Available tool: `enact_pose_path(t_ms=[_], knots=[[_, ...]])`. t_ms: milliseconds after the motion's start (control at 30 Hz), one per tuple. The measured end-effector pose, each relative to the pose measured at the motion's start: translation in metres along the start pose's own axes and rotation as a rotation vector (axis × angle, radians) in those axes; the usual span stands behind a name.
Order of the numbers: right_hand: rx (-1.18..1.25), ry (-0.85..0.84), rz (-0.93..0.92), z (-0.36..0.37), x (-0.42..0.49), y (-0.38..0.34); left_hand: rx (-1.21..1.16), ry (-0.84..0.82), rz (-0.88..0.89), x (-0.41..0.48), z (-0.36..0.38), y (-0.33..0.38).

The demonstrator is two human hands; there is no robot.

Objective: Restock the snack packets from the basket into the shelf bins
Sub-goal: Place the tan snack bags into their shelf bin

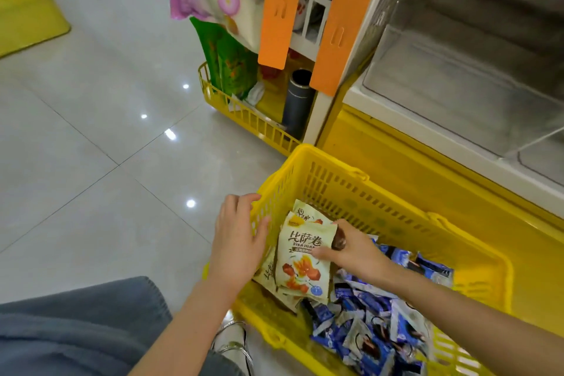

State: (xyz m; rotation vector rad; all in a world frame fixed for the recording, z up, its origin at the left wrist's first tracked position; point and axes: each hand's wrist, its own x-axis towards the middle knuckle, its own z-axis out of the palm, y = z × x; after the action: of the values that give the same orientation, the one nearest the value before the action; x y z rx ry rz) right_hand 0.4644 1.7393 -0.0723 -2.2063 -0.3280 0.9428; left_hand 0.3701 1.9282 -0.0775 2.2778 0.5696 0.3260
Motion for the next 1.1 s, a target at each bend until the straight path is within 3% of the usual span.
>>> enact_pose_path(t_ms=[133, 200, 333, 467, 567, 633, 733, 867, 967, 1100], knots=[[0.175, -0.014, -0.046, -0.023, -0.024, -0.014, -0.51, -0.556, -0.353, 0.0, -0.001, 0.029], [0.314, -0.01, -0.056, -0.029, -0.035, -0.024, -0.627, -0.672, -0.361, -0.001, -0.002, 0.036], [0.401, 0.004, -0.131, -0.034, -0.045, -0.039, -0.665, -0.622, -0.387, 0.005, -0.012, 0.038], [0.453, 0.069, -0.17, -0.032, -0.032, -0.046, -0.623, -0.441, -0.374, 0.016, -0.022, 0.036], [0.281, 0.292, -0.168, -0.024, -0.003, -0.028, -0.675, -0.258, -0.398, 0.025, -0.029, 0.028], [0.062, 0.34, -0.102, -0.015, 0.02, -0.004, -0.74, -0.184, -0.422, 0.031, -0.032, 0.024], [-0.097, 0.259, 0.047, 0.002, 0.053, 0.03, -0.787, -0.132, -0.439, 0.037, -0.033, 0.02], [-0.1, 0.199, 0.224, 0.015, 0.083, 0.057, -0.77, -0.136, -0.452, 0.039, -0.025, 0.016], [-0.023, 0.155, 0.292, 0.024, 0.094, 0.068, -0.755, -0.14, -0.472, 0.042, -0.018, 0.014], [-0.142, 0.081, 0.372, 0.032, 0.101, 0.074, -0.736, -0.147, -0.465, 0.046, -0.01, 0.015]])
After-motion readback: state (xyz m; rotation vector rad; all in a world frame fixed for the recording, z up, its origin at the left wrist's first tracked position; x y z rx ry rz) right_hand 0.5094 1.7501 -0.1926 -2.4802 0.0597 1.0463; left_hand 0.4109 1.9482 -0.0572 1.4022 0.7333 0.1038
